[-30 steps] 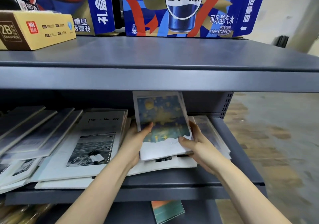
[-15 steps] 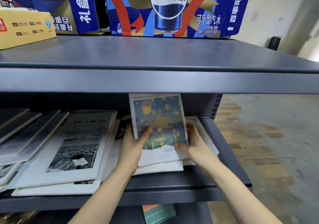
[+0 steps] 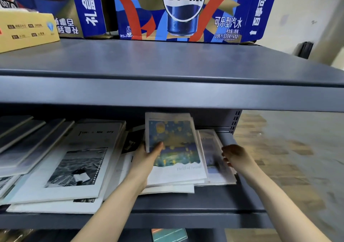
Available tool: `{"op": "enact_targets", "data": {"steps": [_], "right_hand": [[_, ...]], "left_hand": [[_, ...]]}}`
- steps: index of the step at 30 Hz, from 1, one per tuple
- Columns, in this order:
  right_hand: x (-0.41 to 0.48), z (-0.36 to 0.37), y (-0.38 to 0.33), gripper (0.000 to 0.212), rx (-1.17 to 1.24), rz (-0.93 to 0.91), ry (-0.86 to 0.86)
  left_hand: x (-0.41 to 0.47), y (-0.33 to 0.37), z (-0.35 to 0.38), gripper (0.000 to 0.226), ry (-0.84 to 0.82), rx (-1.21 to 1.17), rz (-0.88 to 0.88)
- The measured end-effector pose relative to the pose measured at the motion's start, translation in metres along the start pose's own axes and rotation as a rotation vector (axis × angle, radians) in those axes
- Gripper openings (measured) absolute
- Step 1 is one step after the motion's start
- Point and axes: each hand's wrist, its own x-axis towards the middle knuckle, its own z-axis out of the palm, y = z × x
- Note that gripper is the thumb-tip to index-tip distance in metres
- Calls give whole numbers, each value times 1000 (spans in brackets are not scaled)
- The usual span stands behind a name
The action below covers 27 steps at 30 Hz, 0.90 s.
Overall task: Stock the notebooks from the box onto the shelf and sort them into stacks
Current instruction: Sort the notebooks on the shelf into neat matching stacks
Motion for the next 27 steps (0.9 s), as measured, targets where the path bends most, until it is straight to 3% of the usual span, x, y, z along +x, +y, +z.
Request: {"op": "enact_targets", "data": {"steps": [8, 12, 14, 17, 23, 27], "right_hand": [[2, 8, 8, 22, -235, -16, 64], [-1, 10, 8, 15, -181, 53, 114], [1, 10, 10, 32, -191, 80, 113], [4, 7, 8, 28, -182, 134, 55], [1, 3, 4, 27, 77, 235, -42], [-5, 11, 0, 18, 28, 158, -146]], "left_hand": [[1, 2, 1, 21, -7, 54, -70], [0, 2, 0, 25, -3, 77, -104], [0, 3, -1, 24, -6, 94, -114], [0, 3, -1, 26, -11, 117, -131], [-2, 6, 1, 28, -54, 152, -150], [-4, 7, 3, 19, -75, 153, -149]]}}
